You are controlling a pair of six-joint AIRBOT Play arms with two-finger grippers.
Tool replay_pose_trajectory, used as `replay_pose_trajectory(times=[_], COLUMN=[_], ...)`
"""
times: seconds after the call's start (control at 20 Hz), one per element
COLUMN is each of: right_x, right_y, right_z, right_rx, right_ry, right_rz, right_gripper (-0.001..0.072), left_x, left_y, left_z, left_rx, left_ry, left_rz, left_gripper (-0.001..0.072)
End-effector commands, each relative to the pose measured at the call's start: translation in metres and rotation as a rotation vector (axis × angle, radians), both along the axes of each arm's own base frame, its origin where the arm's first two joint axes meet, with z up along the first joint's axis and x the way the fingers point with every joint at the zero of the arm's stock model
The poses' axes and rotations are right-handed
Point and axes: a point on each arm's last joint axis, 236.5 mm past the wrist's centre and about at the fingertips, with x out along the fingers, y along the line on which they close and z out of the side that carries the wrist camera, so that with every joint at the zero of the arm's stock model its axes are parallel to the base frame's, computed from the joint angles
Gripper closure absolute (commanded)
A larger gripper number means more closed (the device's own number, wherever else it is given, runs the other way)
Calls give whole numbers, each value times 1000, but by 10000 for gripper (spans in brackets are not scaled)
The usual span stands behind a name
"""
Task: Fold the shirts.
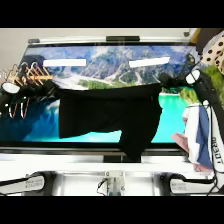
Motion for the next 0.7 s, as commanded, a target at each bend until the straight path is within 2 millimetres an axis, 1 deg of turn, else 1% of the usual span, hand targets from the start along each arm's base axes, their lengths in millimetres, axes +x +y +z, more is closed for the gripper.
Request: replay_pose_trajectory(times=[0.0, 0.1, 0.15, 0.35, 0.4, 0.45, 0.5, 0.55, 0.6, 0.65], right_x=[-28, -44, -48, -49, -49, -49, -50, -54, -62, -75], right_y=[0, -1, 0, 1, 1, 3, 6, 9, 11, 9], right_z=[-19, -29, -31, -31, -31, -30, -29, -28, -26, -25], right_rx=[-64, -79, -78, -65, -65, -58, -43, -31, -36, -59], right_ry=[115, 193, 208, 216, 216, 216, 219, 231, 252, 290], right_rz=[103, 132, 137, 129, 130, 130, 132, 144, 173, 215], right_gripper=[646, 647, 646, 646, 646, 624, 511, 280, 197, 197], left_x=[-18, -32, -36, -40, -40, -42, -46, -54, -65, -81], left_y=[-6, 5, 11, 31, 31, 28, 25, 22, 19, 17], left_z=[-12, -23, -28, -32, -34, -35, -36, -37, -37, -37], left_rx=[16, 40, 57, 46, 45, 39, 27, 13, -6, -27], left_ry=[54, 112, 134, 165, 168, 178, 194, 219, 258, 313], left_rz=[-139, -160, -166, -115, -116, -124, -136, -158, -186, -225], left_gripper=[678, 678, 678, 678, 677, 655, 506, 270, 161, 181])
